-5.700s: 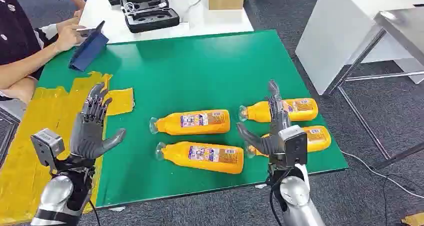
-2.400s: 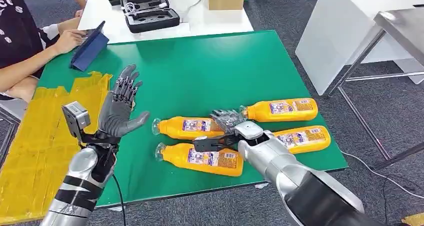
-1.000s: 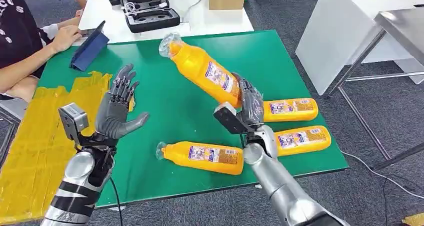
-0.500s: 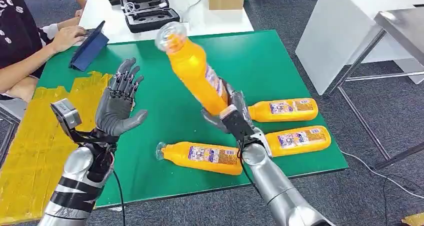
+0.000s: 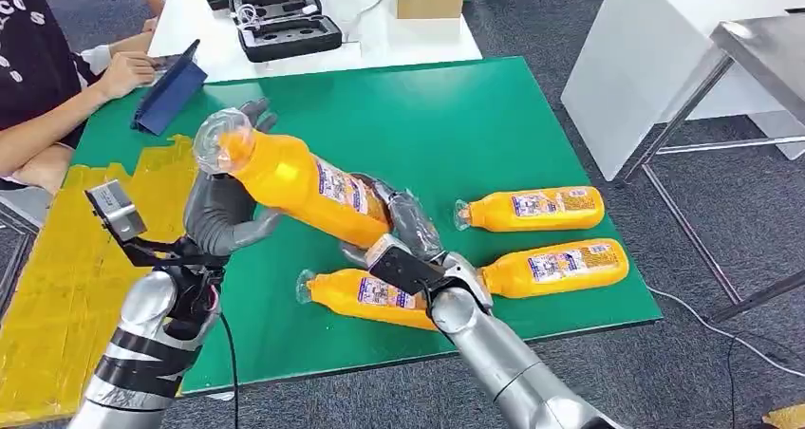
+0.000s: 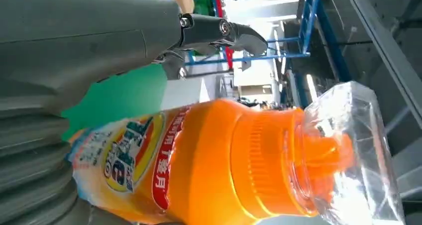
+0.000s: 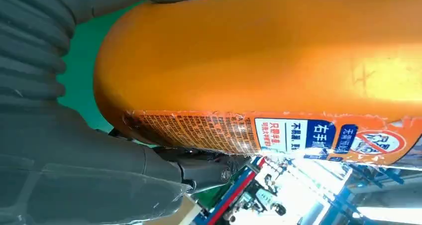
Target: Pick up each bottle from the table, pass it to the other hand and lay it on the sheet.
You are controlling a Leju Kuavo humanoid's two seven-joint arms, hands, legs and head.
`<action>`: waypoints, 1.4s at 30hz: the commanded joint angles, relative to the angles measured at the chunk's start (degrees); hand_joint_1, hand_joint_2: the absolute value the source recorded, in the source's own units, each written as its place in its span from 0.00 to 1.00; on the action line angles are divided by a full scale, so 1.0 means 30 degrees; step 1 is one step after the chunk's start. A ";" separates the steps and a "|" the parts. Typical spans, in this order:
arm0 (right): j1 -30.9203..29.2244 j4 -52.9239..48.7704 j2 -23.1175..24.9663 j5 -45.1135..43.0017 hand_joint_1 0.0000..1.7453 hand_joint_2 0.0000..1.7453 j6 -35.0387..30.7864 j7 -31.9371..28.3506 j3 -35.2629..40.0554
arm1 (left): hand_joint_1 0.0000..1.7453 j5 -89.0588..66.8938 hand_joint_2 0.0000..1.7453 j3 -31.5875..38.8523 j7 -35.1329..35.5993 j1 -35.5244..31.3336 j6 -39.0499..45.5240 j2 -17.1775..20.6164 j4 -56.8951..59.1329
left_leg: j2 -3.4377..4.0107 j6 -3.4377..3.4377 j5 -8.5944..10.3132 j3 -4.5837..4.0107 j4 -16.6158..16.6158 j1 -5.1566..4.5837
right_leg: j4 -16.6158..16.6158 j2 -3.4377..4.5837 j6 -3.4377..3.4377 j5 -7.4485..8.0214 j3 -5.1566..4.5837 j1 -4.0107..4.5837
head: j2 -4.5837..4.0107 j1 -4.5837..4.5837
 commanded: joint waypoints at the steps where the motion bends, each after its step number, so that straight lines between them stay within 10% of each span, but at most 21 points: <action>1: -0.1236 0.1792 0.0224 0.0025 1.00 1.00 -0.0025 0.0113 0.1361 | 0.00 0.0011 1.00 -0.0762 0.0076 -0.0589 -0.0071 0.0594 0.0440 | -0.0016 -0.0018 -0.0058 0.0112 0.0017 0.0018 | 0.0016 0.0026 -0.0035 -0.0053 0.0105 0.0012 | 0.0000 0.0000; 13: -0.1338 0.1832 0.0417 -0.0221 1.00 1.00 0.0218 0.0282 0.1823 | 0.00 -0.0900 1.00 -0.1160 -0.0283 -0.0063 0.0250 0.0636 -0.0053 | -0.0014 -0.0019 -0.0077 0.0138 0.0023 0.0021 | 0.0019 0.0032 -0.0039 -0.0069 0.0133 0.0011 | 0.0000 0.0000; 15: -0.0977 0.1361 0.0301 -0.0219 1.00 1.00 0.0118 0.0398 0.1999 | 0.36 -0.1196 1.00 -0.1097 -0.0342 0.0386 0.0541 0.0584 -0.0477 | -0.0012 -0.0013 -0.0042 0.0094 -0.0004 0.0010 | -0.0002 0.0021 -0.0028 -0.0039 0.0089 0.0004 | 0.0000 0.0000; 17: -0.0926 0.1303 0.0279 -0.0214 1.00 1.00 0.0095 0.0419 0.2033 | 0.36 -0.1221 1.00 -0.1118 -0.0341 0.0453 0.0553 0.0570 -0.0538 | -0.0010 -0.0015 -0.0059 0.0121 0.0002 0.0015 | 0.0001 0.0028 -0.0033 -0.0053 0.0117 0.0007 | 0.0000 0.0000; 18: -0.0926 0.1303 0.0279 -0.0214 1.00 1.00 0.0095 0.0419 0.2033 | 0.95 -0.1221 1.00 -0.1118 -0.0341 0.0453 0.0553 0.0570 -0.0538 | -0.0011 -0.0012 -0.0043 0.0088 -0.0002 0.0012 | -0.0005 0.0022 -0.0026 -0.0038 0.0085 0.0006 | 0.0000 0.0000; 19: -0.0634 0.0900 0.0161 -0.0231 1.00 1.00 0.0032 0.0517 0.2082 | 1.00 -0.1402 1.00 -0.0987 -0.0330 0.0758 0.0813 0.0483 -0.0866 | -0.0016 -0.0010 -0.0028 0.0061 -0.0006 0.0007 | -0.0006 0.0010 -0.0021 -0.0027 0.0058 0.0002 | 0.0000 0.0000; 32: 0.0182 -0.2107 -0.0766 -0.0799 1.00 1.00 -0.0475 0.0802 0.1156 | 1.00 -0.0888 1.00 0.0700 0.0017 0.0055 0.2677 0.0049 0.0109 | -0.0056 -0.0018 -0.0046 0.0067 0.0026 0.0015 | 0.0023 -0.0019 -0.0033 -0.0051 0.0069 0.0008 | 0.0000 0.0000; 33: 0.0199 -0.2182 -0.0786 -0.0846 0.92 1.00 -0.0461 0.0796 0.1141 | 1.00 -0.0878 1.00 0.0724 0.0007 0.0029 0.2726 0.0060 0.0181 | -0.0054 -0.0014 -0.0022 0.0042 0.0007 0.0008 | 0.0009 -0.0027 -0.0025 -0.0033 0.0042 0.0003 | 0.0000 0.0000; 35: 0.0530 -0.2790 -0.0837 -0.0972 0.00 1.00 -0.0725 0.0758 0.1049 | 1.00 -0.2192 1.00 0.0734 -0.0433 -0.0027 0.4151 0.0206 0.0434 | -0.0042 -0.0016 -0.0026 0.0061 -0.0002 0.0009 | -0.0001 -0.0015 -0.0027 -0.0031 0.0059 0.0003 | 0.0000 0.0007; 42: 0.1819 -0.5792 -0.1011 -0.1388 0.00 1.00 -0.1042 0.1395 0.0680 | 1.00 -1.2333 1.00 0.1139 -0.1023 -0.2036 1.1642 0.0331 0.4762 | -0.0120 -0.0046 -0.0140 0.0268 0.0040 0.0041 | 0.0044 -0.0036 -0.0076 -0.0152 0.0273 0.0027 | 0.0000 0.0000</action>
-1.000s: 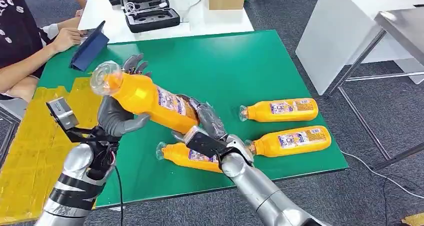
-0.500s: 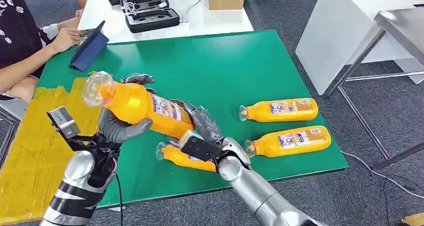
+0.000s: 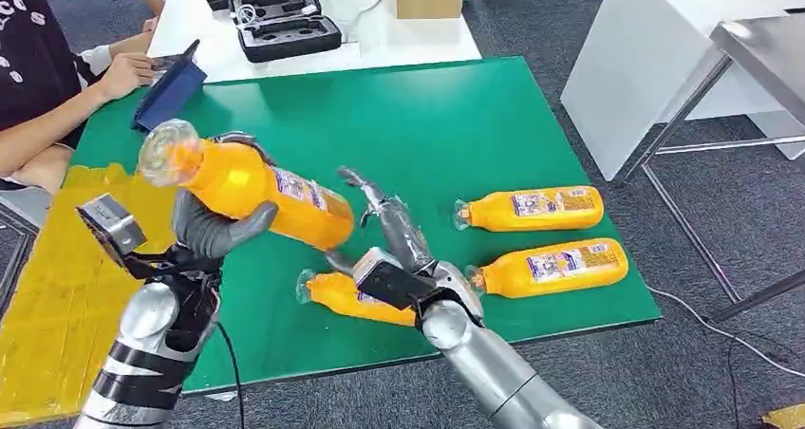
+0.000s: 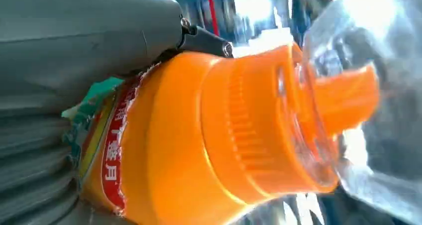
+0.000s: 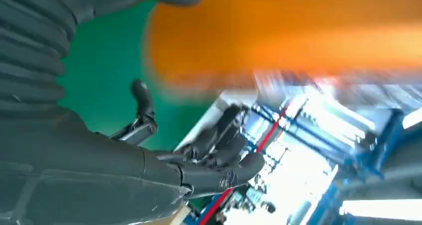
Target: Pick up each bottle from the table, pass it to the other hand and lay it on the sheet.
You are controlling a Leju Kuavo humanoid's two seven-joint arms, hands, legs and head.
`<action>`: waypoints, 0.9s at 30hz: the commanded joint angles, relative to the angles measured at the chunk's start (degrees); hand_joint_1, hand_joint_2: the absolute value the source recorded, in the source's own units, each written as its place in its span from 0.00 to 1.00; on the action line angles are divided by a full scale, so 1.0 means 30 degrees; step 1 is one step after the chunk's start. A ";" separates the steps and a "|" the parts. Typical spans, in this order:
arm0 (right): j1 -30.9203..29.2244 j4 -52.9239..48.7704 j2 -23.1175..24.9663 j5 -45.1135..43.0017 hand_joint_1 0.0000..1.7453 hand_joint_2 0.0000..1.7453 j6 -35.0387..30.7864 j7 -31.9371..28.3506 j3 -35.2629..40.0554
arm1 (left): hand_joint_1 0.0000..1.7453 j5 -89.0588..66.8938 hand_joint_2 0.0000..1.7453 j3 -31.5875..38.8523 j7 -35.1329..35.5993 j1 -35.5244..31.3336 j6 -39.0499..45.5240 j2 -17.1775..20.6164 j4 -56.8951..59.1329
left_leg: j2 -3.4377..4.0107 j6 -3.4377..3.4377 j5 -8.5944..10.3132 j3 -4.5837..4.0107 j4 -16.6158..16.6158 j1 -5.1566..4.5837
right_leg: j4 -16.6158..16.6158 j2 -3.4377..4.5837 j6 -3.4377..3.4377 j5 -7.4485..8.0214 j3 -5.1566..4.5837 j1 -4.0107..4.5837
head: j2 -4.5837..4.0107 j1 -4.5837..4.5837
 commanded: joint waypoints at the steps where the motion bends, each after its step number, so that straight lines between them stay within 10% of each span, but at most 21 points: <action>1: 0.0937 -0.3452 -0.0791 -0.0398 0.00 1.00 -0.0252 0.0590 -0.0498 | 1.00 -0.9287 1.00 0.0923 -0.0132 -0.2990 0.6518 0.0340 0.6200 | -0.0134 -0.0042 -0.0127 0.0248 0.0043 0.0046 | 0.0050 -0.0049 -0.0076 -0.0152 0.0265 0.0032 | 0.0000 0.0007; 12: 0.3230 -0.8544 -0.2217 -0.0119 0.00 1.00 -0.0564 0.0892 -0.1202 | 1.00 -2.8343 1.00 0.3846 0.5729 -0.4817 1.0976 0.1605 1.2410 | -0.0038 -0.0024 -0.0056 0.0122 -0.0003 0.0020 | 0.0001 -0.0012 -0.0043 -0.0059 0.0122 0.0009 | 0.0000 0.0000; 27: 0.5263 -0.8365 -0.2577 0.2171 0.00 1.00 -0.0046 0.2461 -0.1859 | 1.00 -3.3318 1.00 0.1036 1.3048 -0.6650 0.8811 0.3796 2.0243 | 0.0046 -0.0018 -0.0030 0.0074 -0.0017 0.0009 | -0.0008 0.0029 -0.0033 -0.0030 0.0046 0.0002 | 0.0000 0.0007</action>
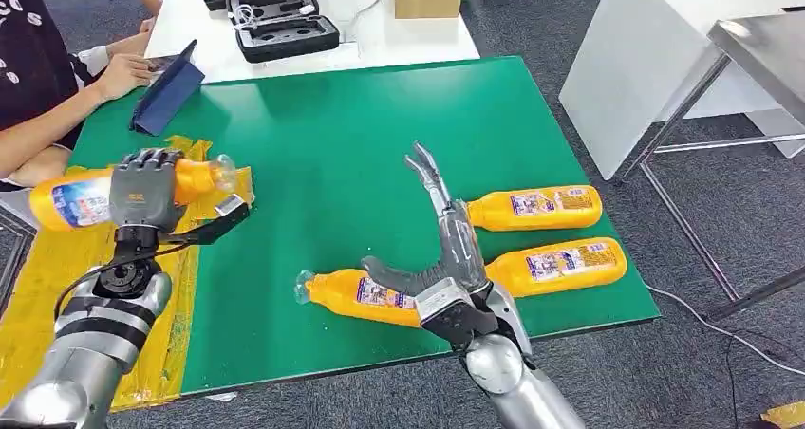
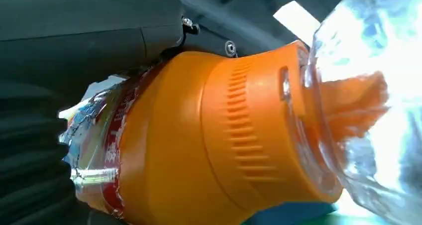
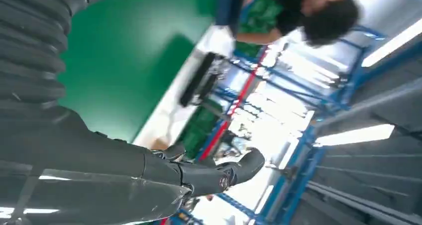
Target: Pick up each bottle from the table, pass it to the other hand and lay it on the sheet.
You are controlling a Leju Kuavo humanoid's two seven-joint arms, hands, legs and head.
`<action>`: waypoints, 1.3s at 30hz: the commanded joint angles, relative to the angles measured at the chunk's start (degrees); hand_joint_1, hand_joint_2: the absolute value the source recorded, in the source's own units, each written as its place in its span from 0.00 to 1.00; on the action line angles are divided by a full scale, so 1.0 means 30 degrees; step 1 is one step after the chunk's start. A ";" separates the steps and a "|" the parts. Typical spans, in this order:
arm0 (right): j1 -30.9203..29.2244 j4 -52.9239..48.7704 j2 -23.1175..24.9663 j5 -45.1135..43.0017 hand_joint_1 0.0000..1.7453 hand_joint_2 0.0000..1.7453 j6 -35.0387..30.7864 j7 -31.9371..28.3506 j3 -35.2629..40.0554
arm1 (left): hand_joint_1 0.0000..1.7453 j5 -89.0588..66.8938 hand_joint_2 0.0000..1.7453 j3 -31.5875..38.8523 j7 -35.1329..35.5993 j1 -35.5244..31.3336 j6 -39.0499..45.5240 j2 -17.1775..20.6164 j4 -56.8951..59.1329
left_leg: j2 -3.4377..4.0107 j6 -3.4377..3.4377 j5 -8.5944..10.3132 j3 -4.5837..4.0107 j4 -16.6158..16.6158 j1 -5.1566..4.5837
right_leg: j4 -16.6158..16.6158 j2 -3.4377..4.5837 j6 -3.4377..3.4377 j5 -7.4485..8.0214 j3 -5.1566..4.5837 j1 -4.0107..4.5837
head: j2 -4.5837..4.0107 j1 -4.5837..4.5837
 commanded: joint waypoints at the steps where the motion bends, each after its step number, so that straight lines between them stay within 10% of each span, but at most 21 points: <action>1: 0.0873 0.0348 -0.0595 0.0385 0.00 1.00 0.0668 0.0617 -0.0445 | 1.00 0.0090 1.00 -0.1708 0.1306 -0.2036 -0.1762 0.1004 0.6486 | -0.0064 -0.0017 -0.0052 0.0130 -0.0002 0.0021 | -0.0002 -0.0013 -0.0033 -0.0062 0.0136 0.0013 | 0.0000 0.0000; 10: 0.0789 0.1080 -0.1022 0.2959 0.00 1.00 0.1200 0.2310 -0.0172 | 1.00 0.3491 1.00 0.0953 -0.1702 -0.1800 -0.3385 -0.0231 0.7195 | -0.0074 -0.0012 -0.0057 0.0132 0.0007 0.0022 | -0.0003 -0.0017 -0.0032 -0.0071 0.0157 0.0011 | 0.0000 0.0007; 12: 0.0415 0.1585 -0.1212 0.5638 0.00 1.00 0.0874 0.3284 0.0250 | 0.82 0.4134 1.00 0.1376 -0.2218 -0.1643 -0.4149 -0.0430 0.7025 | -0.0080 -0.0011 -0.0050 0.0102 0.0011 0.0024 | -0.0004 -0.0027 -0.0029 -0.0064 0.0134 0.0016 | 0.0000 0.0015; 13: 0.0236 0.1881 -0.1283 0.6431 0.00 1.00 0.0943 0.3648 0.0474 | 0.56 0.4384 1.00 0.1565 -0.2317 -0.1440 -0.4098 -0.0567 0.6957 | -0.0087 -0.0014 -0.0064 0.0133 0.0016 0.0023 | 0.0005 -0.0022 -0.0035 -0.0079 0.0164 0.0014 | 0.0000 0.0007; 16: -0.0065 0.2484 -0.1331 0.7772 0.00 1.00 0.0852 0.4239 0.0889 | 0.52 0.5206 1.00 0.2104 -0.2914 -0.1022 -0.4066 -0.0880 0.6785 | -0.0043 -0.0012 -0.0054 0.0143 -0.0011 0.0014 | -0.0020 0.0015 -0.0029 -0.0055 0.0164 0.0006 | 0.0000 0.0007; 17: -0.0298 0.2845 -0.1450 0.8723 0.00 1.00 0.0892 0.4782 0.1177 | 0.10 0.5641 1.00 0.2371 -0.3146 -0.0842 -0.3963 -0.1003 0.6616 | -0.0033 -0.0010 -0.0045 0.0127 -0.0019 0.0006 | -0.0024 0.0020 -0.0026 -0.0046 0.0144 -0.0001 | 0.0000 0.0000; 18: -0.0601 0.3258 -0.1667 1.0608 0.00 1.00 0.0623 0.5711 0.1600 | 0.00 0.6185 1.00 0.2685 -0.3533 -0.0612 -0.3722 -0.1147 0.6329 | -0.0026 -0.0007 -0.0030 0.0092 -0.0018 0.0007 | -0.0025 0.0017 -0.0018 -0.0029 0.0115 0.0002 | 0.0000 0.0007; 29: -0.1528 0.5240 -0.1823 1.3263 0.00 1.00 0.1186 0.7690 0.2578 | 0.00 0.9727 1.00 0.4406 -0.5971 0.0959 -0.2804 -0.1684 0.3500 | -0.0037 -0.0009 -0.0051 0.0111 -0.0002 0.0009 | -0.0006 0.0018 -0.0025 -0.0052 0.0135 0.0002 | 0.0000 0.0000; 39: -0.2698 0.8075 -0.1922 1.3743 0.00 1.00 0.3312 0.8946 0.4171 | 0.00 2.1409 1.00 0.5158 -1.3007 0.5309 -0.5432 -0.3152 -0.6981 | -0.0015 -0.0003 -0.0036 0.0060 -0.0002 0.0012 | -0.0018 0.0027 -0.0015 -0.0029 0.0084 0.0008 | 0.0000 -0.0007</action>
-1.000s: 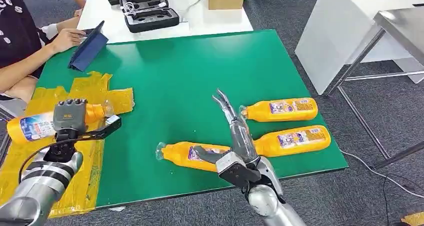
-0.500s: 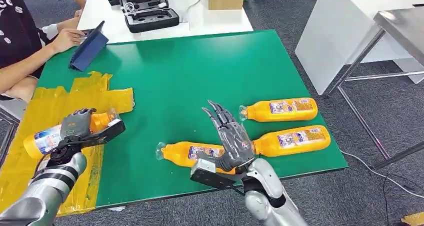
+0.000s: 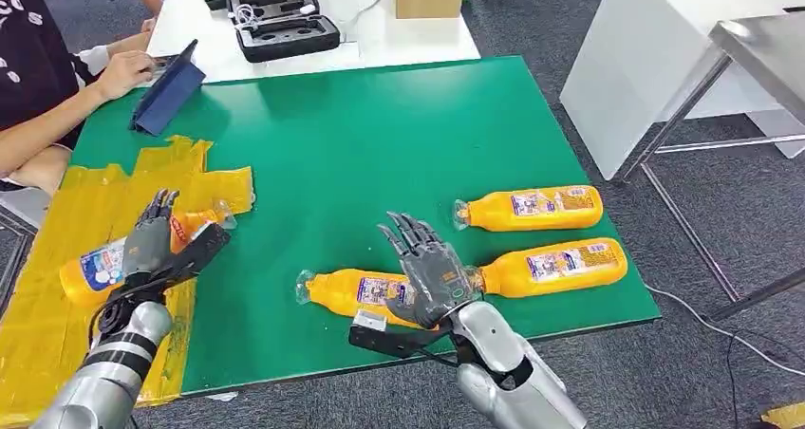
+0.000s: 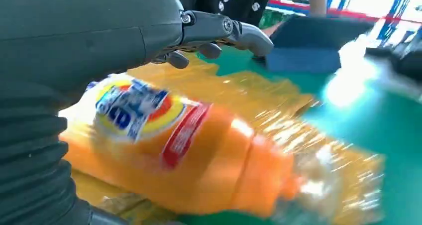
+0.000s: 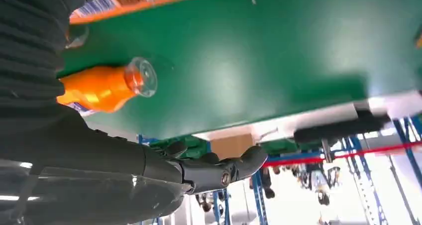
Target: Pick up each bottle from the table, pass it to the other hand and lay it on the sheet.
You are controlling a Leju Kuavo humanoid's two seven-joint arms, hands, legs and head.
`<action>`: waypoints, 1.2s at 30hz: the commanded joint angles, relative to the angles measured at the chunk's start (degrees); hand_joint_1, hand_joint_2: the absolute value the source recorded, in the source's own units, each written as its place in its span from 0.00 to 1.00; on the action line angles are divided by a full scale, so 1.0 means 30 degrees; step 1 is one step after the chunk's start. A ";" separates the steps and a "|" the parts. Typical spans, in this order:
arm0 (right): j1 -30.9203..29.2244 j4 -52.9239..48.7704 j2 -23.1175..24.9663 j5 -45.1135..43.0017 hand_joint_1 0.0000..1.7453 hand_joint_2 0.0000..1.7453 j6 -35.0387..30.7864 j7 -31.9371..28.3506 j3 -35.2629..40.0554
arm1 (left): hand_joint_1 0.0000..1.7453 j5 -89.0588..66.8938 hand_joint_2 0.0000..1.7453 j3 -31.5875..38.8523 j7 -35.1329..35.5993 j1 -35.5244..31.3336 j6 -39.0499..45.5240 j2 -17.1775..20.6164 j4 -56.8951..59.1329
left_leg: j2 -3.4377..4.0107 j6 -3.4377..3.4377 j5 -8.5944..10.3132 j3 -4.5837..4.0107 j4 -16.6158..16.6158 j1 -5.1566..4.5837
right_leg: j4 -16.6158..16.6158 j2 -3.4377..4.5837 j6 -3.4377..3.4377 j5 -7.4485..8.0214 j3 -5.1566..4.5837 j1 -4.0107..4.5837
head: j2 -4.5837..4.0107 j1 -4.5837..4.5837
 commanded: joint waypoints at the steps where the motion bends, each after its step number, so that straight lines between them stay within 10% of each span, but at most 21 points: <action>1: -0.2229 0.4594 -0.0330 0.0115 0.00 1.00 0.1641 0.0954 0.2261 | 0.00 0.9136 1.00 0.0927 -0.5240 0.3264 -0.3305 -0.1709 -0.9069 | -0.0018 -0.0004 -0.0063 0.0111 0.0016 0.0020 | -0.0007 0.0025 -0.0018 -0.0046 0.0116 0.0012 | 0.0000 -0.0015; 34: -0.3345 0.9246 0.1067 -0.0478 0.00 1.00 0.3878 0.2823 0.3688 | 0.00 1.5914 1.00 0.0218 -0.8104 0.6118 -0.6442 -0.2750 -1.8108 | -0.0041 -0.0010 -0.0046 0.0128 -0.0003 0.0025 | -0.0019 -0.0001 -0.0026 -0.0037 0.0126 0.0020 | 0.0000 -0.0007; 35: -0.3400 0.9430 0.1085 -0.0487 0.06 1.00 0.3946 0.2915 0.3736 | 0.00 1.5900 1.00 0.0127 -0.8093 0.6159 -0.6387 -0.2753 -1.8262 | -0.0040 -0.0014 -0.0064 0.0159 0.0005 0.0030 | -0.0014 0.0007 -0.0035 -0.0051 0.0151 0.0023 | 0.0000 -0.0007; 36: -0.3375 0.9577 0.1141 -0.0818 0.44 1.00 0.3694 0.2994 0.3417 | 0.00 1.5783 1.00 -0.0259 -0.8124 0.6190 -0.6374 -0.2618 -1.8544 | -0.0046 -0.0020 -0.0088 0.0208 0.0009 0.0034 | -0.0009 0.0013 -0.0045 -0.0071 0.0200 0.0026 | 0.0000 0.0000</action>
